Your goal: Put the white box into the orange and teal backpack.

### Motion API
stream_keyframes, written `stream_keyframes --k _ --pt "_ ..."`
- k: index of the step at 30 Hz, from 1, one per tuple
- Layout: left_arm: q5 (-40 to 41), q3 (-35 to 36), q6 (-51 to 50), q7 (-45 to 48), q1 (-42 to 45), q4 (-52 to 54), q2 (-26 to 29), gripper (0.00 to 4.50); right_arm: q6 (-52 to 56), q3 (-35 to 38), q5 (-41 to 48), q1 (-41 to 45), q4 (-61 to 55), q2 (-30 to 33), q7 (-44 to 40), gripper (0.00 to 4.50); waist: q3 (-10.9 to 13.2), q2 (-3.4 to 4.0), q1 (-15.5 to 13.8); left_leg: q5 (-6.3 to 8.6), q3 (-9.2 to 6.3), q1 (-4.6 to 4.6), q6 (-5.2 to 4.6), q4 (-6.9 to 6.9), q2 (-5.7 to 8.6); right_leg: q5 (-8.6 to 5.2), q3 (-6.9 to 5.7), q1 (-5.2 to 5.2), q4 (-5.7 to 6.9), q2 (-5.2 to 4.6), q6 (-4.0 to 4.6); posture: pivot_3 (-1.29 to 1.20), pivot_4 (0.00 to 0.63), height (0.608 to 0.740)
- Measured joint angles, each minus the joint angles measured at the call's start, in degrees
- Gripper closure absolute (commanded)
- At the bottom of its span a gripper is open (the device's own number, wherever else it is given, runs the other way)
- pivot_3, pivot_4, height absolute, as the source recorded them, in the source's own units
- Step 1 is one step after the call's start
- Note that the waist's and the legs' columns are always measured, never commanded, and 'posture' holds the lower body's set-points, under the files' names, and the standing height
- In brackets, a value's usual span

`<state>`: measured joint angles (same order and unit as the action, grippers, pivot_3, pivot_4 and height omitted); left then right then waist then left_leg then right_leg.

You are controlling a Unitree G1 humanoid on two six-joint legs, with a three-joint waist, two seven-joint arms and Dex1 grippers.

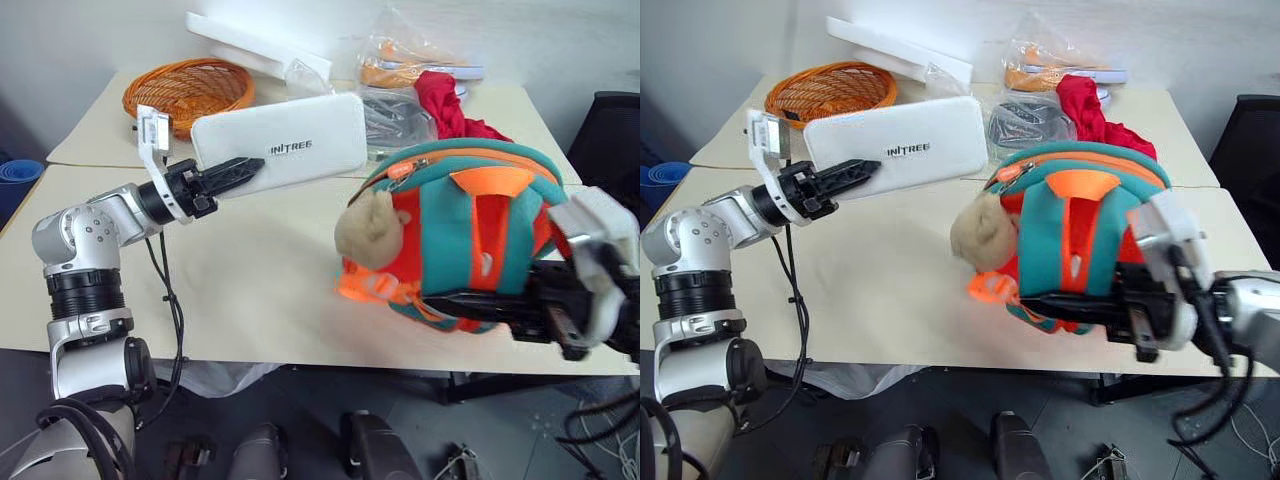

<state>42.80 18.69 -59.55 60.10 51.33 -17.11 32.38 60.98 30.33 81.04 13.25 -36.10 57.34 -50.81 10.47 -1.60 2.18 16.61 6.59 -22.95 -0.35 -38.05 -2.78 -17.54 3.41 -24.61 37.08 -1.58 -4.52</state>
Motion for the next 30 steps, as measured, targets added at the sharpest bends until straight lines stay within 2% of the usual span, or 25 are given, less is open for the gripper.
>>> stream_keyframes --k 3,8,14,23,27,30 --pt "2.05 -1.79 0.43 4.54 -0.02 2.36 0.03 3.21 -1.15 -0.56 -2.31 -2.47 0.46 0.26 0.08 4.47 0.00 0.00 -0.27 -0.01 0.00 -0.01 -0.01 -0.02 0.03 0.01 0.01 -0.01 0.01 -0.01 -0.01 0.00 0.150 0.740" --pt "0.68 -4.82 5.92 7.46 -0.17 2.92 1.71 3.21 -2.54 -1.74 -4.63 -4.29 1.53 0.09 0.88 4.47 0.00 -0.01 -0.42 -0.03 -0.02 -0.01 0.01 -0.04 0.02 0.01 0.01 0.00 0.01 0.01 -0.01 0.00 0.150 0.740" --pt "-8.52 -12.33 20.51 10.83 -0.70 2.78 3.08 3.21 -3.62 -2.52 -5.07 -4.85 2.53 -0.02 1.56 4.47 0.00 -0.01 -0.75 -0.01 -0.05 -0.05 -0.06 -0.06 0.05 0.02 -0.01 0.04 -0.06 -0.01 -0.04 0.00 0.150 0.740" --pt "-13.08 -19.31 26.05 19.39 1.18 2.32 5.97 3.21 -4.07 -5.00 -7.67 -4.83 3.30 -0.02 2.29 4.47 0.01 -0.01 -0.62 0.01 -0.06 -0.13 -0.15 -0.12 0.04 0.03 -0.02 0.01 -0.09 0.02 -0.06 0.00 0.150 0.740" --pt "-16.59 -23.50 29.40 19.81 4.64 2.33 2.32 3.21 -4.71 -6.17 -8.14 -3.90 3.34 -0.02 2.93 4.47 0.01 -0.01 -0.78 0.02 -0.08 -0.17 -0.21 -0.14 0.08 0.05 -0.01 0.02 -0.12 0.02 -0.10 0.00 0.150 0.740" --pt "-20.87 -27.06 34.31 15.62 6.75 2.19 -5.79 3.21 -5.35 -8.71 -9.79 -2.28 2.94 -0.92 4.57 4.47 0.01 -0.01 -0.77 0.05 -0.07 -0.23 -0.28 -0.16 0.09 0.08 0.02 0.01 -0.18 0.01 -0.15 0.00 0.150 0.740"
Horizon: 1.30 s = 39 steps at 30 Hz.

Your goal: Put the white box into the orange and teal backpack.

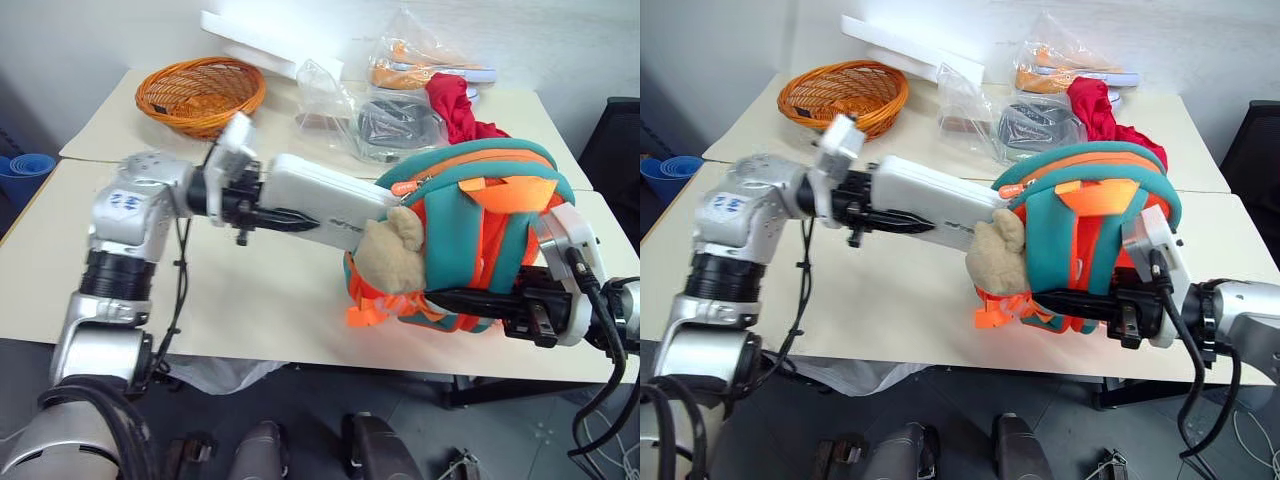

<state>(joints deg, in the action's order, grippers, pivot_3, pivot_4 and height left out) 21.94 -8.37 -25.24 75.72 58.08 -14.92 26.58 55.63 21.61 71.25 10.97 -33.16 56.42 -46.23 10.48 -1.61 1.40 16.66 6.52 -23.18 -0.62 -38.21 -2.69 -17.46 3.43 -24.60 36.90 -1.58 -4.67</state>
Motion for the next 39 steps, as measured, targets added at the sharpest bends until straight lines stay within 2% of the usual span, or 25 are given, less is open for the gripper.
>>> stream_keyframes --k 6,8,9,14,18,23,27,32,35,39 --pt "-8.57 -5.94 2.49 -13.46 0.60 -0.76 -12.59 3.21 -0.58 -1.16 1.20 1.34 -1.36 -1.99 4.33 4.47 0.01 -0.01 0.19 0.00 0.02 -0.03 -0.01 -0.02 -0.01 0.03 0.07 -0.03 0.01 0.05 -0.05 0.00 0.150 0.740" --pt "-10.76 -7.87 3.00 -16.02 0.59 -1.38 -14.39 2.51 -0.63 -1.17 1.82 1.11 -2.71 -2.64 5.95 4.50 0.01 -0.01 0.43 -0.02 0.03 0.02 0.02 0.01 -0.05 0.03 0.11 -0.06 0.08 0.10 -0.05 0.00 0.150 0.740" --pt "-11.02 -8.07 3.23 -16.15 0.57 -1.34 -14.25 2.31 -0.63 -1.17 2.13 0.95 -3.02 -2.72 6.44 4.50 0.01 -0.01 0.51 -0.04 0.03 0.04 0.05 0.02 -0.07 0.03 0.11 -0.07 0.10 0.12 -0.04 0.00 0.150 0.740" --pt "-10.39 -4.88 3.16 -15.98 -0.10 -0.83 -8.31 0.97 -0.78 -0.90 4.10 -1.38 -3.92 -2.86 10.41 4.50 0.01 0.00 0.75 -0.11 0.03 0.14 0.11 0.06 -0.12 0.01 0.10 -0.07 0.25 0.12 -0.02 0.00 0.150 0.740" --pt "-1.67 3.24 -2.56 -9.17 -1.89 2.16 0.09 0.97 -1.75 0.06 4.98 -3.45 -4.64 -2.86 12.43 4.50 0.01 0.00 0.76 -0.18 0.02 0.10 0.23 0.05 -0.14 0.01 0.04 -0.10 0.25 0.10 0.00 0.00 0.150 0.740" --pt "8.42 8.10 -11.30 -0.18 -2.11 7.74 6.76 0.97 -2.15 0.12 5.38 -3.79 -4.68 -2.86 13.75 4.50 0.01 0.00 -0.06 -0.26 -0.06 0.08 0.29 -0.03 -0.03 0.00 -0.07 0.05 0.14 0.01 -0.01 0.00 0.150 0.740" --pt "13.78 9.29 -18.04 -1.10 -1.60 11.30 5.78 0.97 -2.51 0.12 5.57 -3.69 -4.68 -2.86 14.11 4.50 0.01 0.00 -0.14 -0.17 -0.07 0.02 0.10 -0.10 0.01 0.04 -0.04 0.07 0.09 -0.02 -0.07 0.00 0.150 0.740" --pt "7.73 1.36 -17.11 -9.49 -1.73 15.14 1.03 0.97 -2.98 0.11 6.71 -3.06 -4.67 -2.85 14.80 4.50 0.01 0.00 0.02 -0.18 -0.08 0.03 0.11 -0.09 0.01 0.05 0.02 0.07 0.11 0.04 -0.08 0.00 0.150 0.740" --pt "5.48 -1.99 -16.49 -11.44 -2.47 15.68 -0.03 0.97 -3.07 0.11 7.45 -2.93 -4.67 -2.86 15.41 4.50 0.01 0.00 0.42 -0.18 -0.02 0.05 0.12 -0.04 -0.04 0.05 0.08 0.01 0.14 0.08 -0.08 0.00 0.150 0.740" --pt "5.33 -2.60 -16.22 -11.80 -2.86 17.72 -0.10 1.78 -3.09 0.11 7.90 -2.93 -4.66 -2.85 15.95 4.50 0.01 0.00 0.31 -0.20 -0.04 0.09 0.14 -0.01 -0.06 0.03 0.06 0.00 0.19 0.10 -0.05 0.00 0.150 0.740"
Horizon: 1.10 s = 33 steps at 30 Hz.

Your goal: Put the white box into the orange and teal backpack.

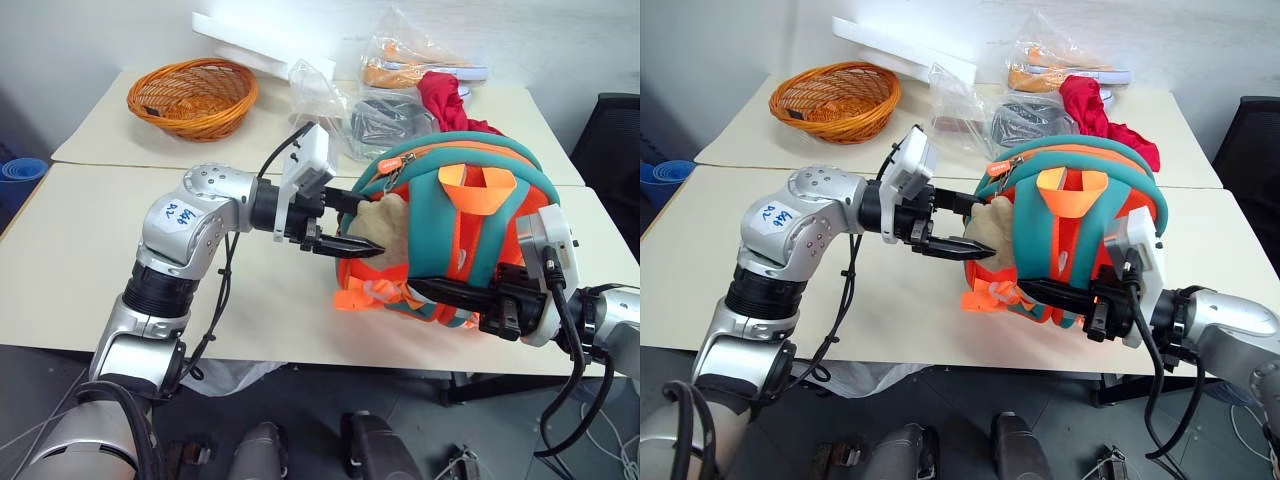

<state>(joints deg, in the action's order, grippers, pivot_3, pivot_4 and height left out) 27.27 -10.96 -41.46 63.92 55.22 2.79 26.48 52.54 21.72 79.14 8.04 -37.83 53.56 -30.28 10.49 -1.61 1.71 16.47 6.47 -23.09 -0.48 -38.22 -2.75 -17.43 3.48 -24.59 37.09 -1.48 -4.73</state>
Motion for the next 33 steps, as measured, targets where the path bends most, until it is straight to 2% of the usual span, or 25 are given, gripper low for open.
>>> stream_keyframes --k 6,8,10,13,16,18,21,24,29,31,33 --pt "0.14 0.52 -0.31 -0.04 -0.90 -0.98 0.49 3.47 -0.22 0.00 -0.10 -0.56 0.00 0.00 0.16 4.50 0.00 0.00 -0.12 0.00 0.00 -0.01 -0.03 -0.03 0.03 0.00 0.00 0.02 -0.01 -0.04 0.00 0.00 0.150 0.740" --pt "0.66 1.28 -0.63 0.28 -0.87 -1.39 1.24 3.91 -0.35 0.00 -0.18 -1.16 0.00 0.00 0.17 4.50 0.00 0.00 -0.05 0.00 0.00 -0.01 -0.02 -0.03 0.02 0.00 0.00 0.01 0.00 -0.02 0.00 0.00 0.150 0.740" --pt "2.83 2.65 -1.50 2.66 -0.43 -2.26 2.54 4.17 -0.81 0.00 -0.31 -2.13 0.00 0.00 0.15 4.50 0.00 0.00 -0.03 -0.01 0.00 -0.01 -0.01 -0.03 0.01 0.00 -0.01 0.00 0.01 -0.01 0.00 0.00 0.150 0.740" --pt "7.46 6.56 -3.98 7.75 2.67 -6.09 6.49 4.28 -1.15 0.47 -0.46 -3.74 -0.02 0.00 -0.01 4.50 0.00 0.00 0.09 -0.02 0.02 -0.02 0.00 -0.03 0.00 0.00 -0.02 -0.04 0.04 0.01 0.00 0.00 0.150 0.740" --pt "7.92 8.22 -2.31 15.63 5.48 -10.21 14.42 4.28 -1.37 1.45 -0.48 -5.82 -0.02 0.00 -0.19 4.50 -0.01 0.03 0.34 -0.10 0.10 0.10 0.16 0.06 0.01 -0.03 -0.07 -0.02 0.02 0.03 0.04 0.00 0.150 0.740" --pt "4.54 6.45 2.66 20.26 5.24 -13.66 18.11 4.28 -1.53 1.81 -0.48 -6.78 -0.06 0.00 -0.37 4.50 -0.02 0.03 0.22 -0.10 0.13 0.14 0.14 0.06 0.03 -0.04 -0.08 0.00 0.02 0.02 0.07 0.00 0.150 0.740" --pt "-7.74 -0.63 19.69 22.02 1.97 -19.64 21.90 4.28 -2.67 2.47 -1.11 -7.88 -0.14 -0.04 -1.08 4.50 -0.02 0.03 -0.12 0.03 0.17 0.23 -0.08 0.06 0.05 -0.04 -0.03 0.09 -0.02 -0.03 0.07 0.00 0.150 0.740" --pt "-17.23 -5.55 33.47 19.49 -1.14 -23.09 19.43 4.28 -3.02 2.49 -2.05 -8.32 0.36 -0.31 -1.59 4.50 -0.02 -0.01 -0.39 0.07 0.08 0.01 -0.15 -0.04 0.04 -0.04 -0.06 0.04 -0.07 -0.09 0.07 0.00 0.150 0.740" --pt "-30.99 -11.79 50.88 6.33 -2.87 -25.44 9.24 4.28 -3.55 1.32 -3.52 -6.79 2.77 -0.34 -2.21 4.50 -0.03 -0.02 -1.52 0.20 0.13 -0.11 -0.38 -0.17 0.07 0.03 0.02 0.04 -0.19 -0.13 -0.06 0.00 0.150 0.740" --pt "-35.37 -12.75 57.24 0.77 -2.89 -26.73 6.56 4.28 -3.59 1.18 -3.85 -6.68 3.31 -0.34 -2.79 4.50 -0.05 -0.04 -1.62 0.20 0.13 -0.07 -0.38 -0.17 0.06 0.04 0.02 0.06 -0.18 -0.13 -0.07 0.00 0.150 0.740" --pt "-36.61 -12.52 58.88 -1.54 -2.95 -28.22 4.62 4.28 -3.63 1.17 -4.13 -6.68 3.73 -0.34 -3.03 4.50 -0.08 0.00 -1.63 0.20 0.18 -0.01 -0.38 -0.19 0.07 0.04 0.06 0.08 -0.11 -0.13 -0.07 0.00 0.150 0.740"
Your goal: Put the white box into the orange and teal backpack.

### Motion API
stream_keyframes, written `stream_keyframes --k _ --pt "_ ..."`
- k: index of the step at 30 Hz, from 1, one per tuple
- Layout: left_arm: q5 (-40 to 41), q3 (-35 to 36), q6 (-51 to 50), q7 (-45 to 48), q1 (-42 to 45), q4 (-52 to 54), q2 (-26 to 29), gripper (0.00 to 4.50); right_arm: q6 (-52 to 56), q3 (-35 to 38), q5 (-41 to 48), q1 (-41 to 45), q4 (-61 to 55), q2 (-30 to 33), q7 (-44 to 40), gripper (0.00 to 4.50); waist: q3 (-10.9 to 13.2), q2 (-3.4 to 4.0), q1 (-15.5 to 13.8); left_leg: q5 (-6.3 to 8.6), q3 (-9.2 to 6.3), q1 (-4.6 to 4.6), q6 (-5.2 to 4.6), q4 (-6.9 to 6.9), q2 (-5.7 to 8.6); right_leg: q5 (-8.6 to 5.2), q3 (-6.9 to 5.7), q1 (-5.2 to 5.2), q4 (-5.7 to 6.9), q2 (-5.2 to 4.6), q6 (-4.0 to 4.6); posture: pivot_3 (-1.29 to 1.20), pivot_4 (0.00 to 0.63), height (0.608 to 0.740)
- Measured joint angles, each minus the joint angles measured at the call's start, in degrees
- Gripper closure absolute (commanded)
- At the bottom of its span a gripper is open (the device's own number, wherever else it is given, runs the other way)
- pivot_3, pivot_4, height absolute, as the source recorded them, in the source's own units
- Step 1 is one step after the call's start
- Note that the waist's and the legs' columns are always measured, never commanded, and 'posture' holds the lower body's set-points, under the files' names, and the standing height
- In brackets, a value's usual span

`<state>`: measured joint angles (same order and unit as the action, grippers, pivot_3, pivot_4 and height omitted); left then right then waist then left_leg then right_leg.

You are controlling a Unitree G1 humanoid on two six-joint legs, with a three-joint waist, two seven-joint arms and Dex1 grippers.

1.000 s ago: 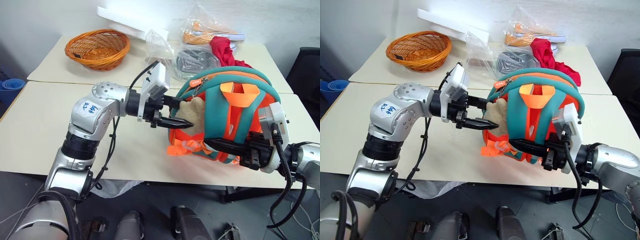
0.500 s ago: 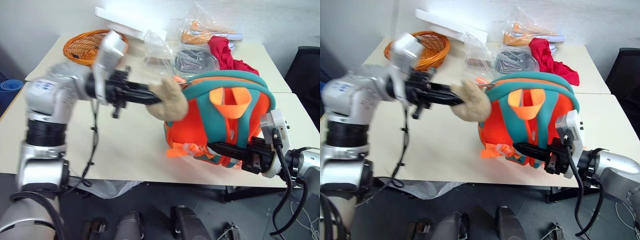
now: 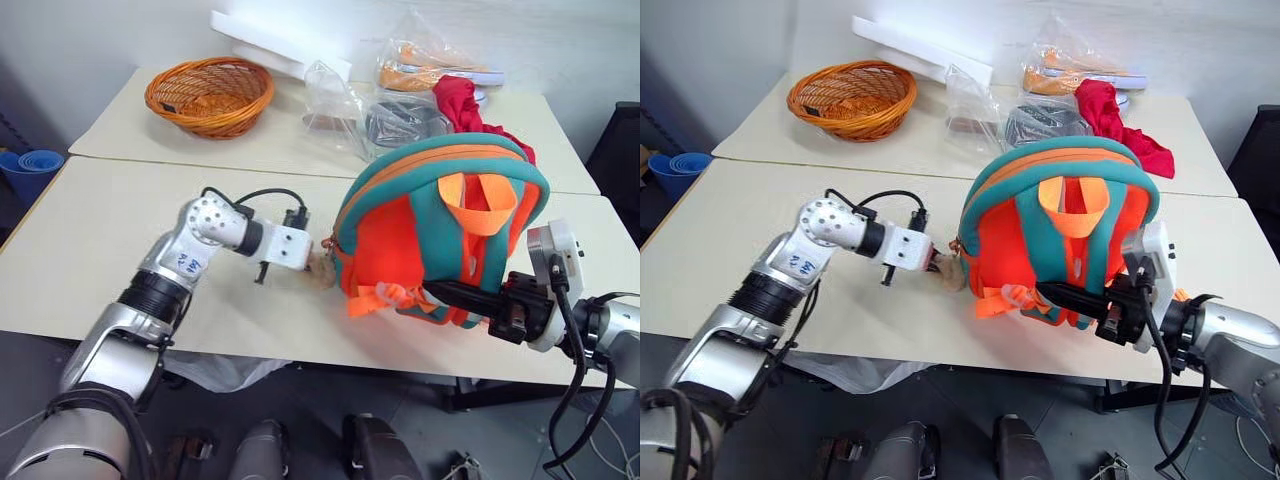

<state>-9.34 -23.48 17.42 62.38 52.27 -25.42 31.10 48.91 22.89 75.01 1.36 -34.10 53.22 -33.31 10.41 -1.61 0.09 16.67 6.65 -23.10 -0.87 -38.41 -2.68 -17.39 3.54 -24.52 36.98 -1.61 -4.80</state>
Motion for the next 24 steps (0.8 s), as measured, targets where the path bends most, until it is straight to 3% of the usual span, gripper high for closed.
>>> stream_keyframes --k 5,11,16,19,21,24 --pt "-2.95 0.48 2.44 -6.67 -0.77 -2.83 -3.16 4.28 -0.76 -0.64 -4.46 0.66 0.43 0.00 -0.39 4.50 -0.02 0.00 -0.26 0.05 -0.09 -0.03 -0.09 -0.26 0.01 0.04 -0.06 0.10 0.05 -0.01 -0.06 0.00 0.150 0.740" --pt "7.21 6.81 -9.29 2.40 -2.83 -3.54 -0.28 2.35 -0.01 2.50 -6.24 -1.35 4.72 1.68 -3.39 2.58 -0.02 0.01 0.31 0.05 0.05 -0.02 -0.08 -0.25 -0.08 0.04 -0.13 -0.02 0.15 0.08 -0.07 0.00 0.150 0.740" --pt "24.87 14.95 -35.20 16.87 -6.99 4.44 8.63 0.90 0.76 17.56 -11.59 -10.37 12.20 7.46 -13.31 0.93 0.00 0.04 0.64 0.04 0.06 -0.04 -0.03 -0.21 -0.12 0.02 -0.20 -0.05 0.13 0.15 -0.04 0.00 0.150 0.740" --pt "34.24 21.87 -51.69 23.61 -5.50 4.14 18.94 0.08 3.69 31.50 -16.04 -17.32 21.40 12.70 -24.34 0.04 0.02 0.01 0.81 0.05 0.05 0.01 -0.03 -0.21 -0.10 0.01 -0.32 -0.02 0.05 0.21 -0.03 0.00 0.150 0.740" --pt "37.03 26.33 -55.59 23.61 -2.12 3.82 22.36 0.03 4.33 37.57 -18.75 -18.36 26.38 15.32 -29.32 0.01 0.01 0.01 1.02 0.09 0.08 0.14 -0.07 -0.19 0.00 0.02 -0.39 0.12 0.02 0.18 -0.05 0.00 0.150 0.740" --pt "39.92 30.18 -57.28 23.55 -1.26 4.77 23.34 0.03 2.64 40.46 -23.04 -18.34 30.21 17.06 -33.54 0.01 0.01 0.01 1.15 0.16 0.11 0.79 -0.17 0.14 0.14 -0.02 -0.38 0.73 -0.24 0.11 -0.11 0.00 0.150 0.740"
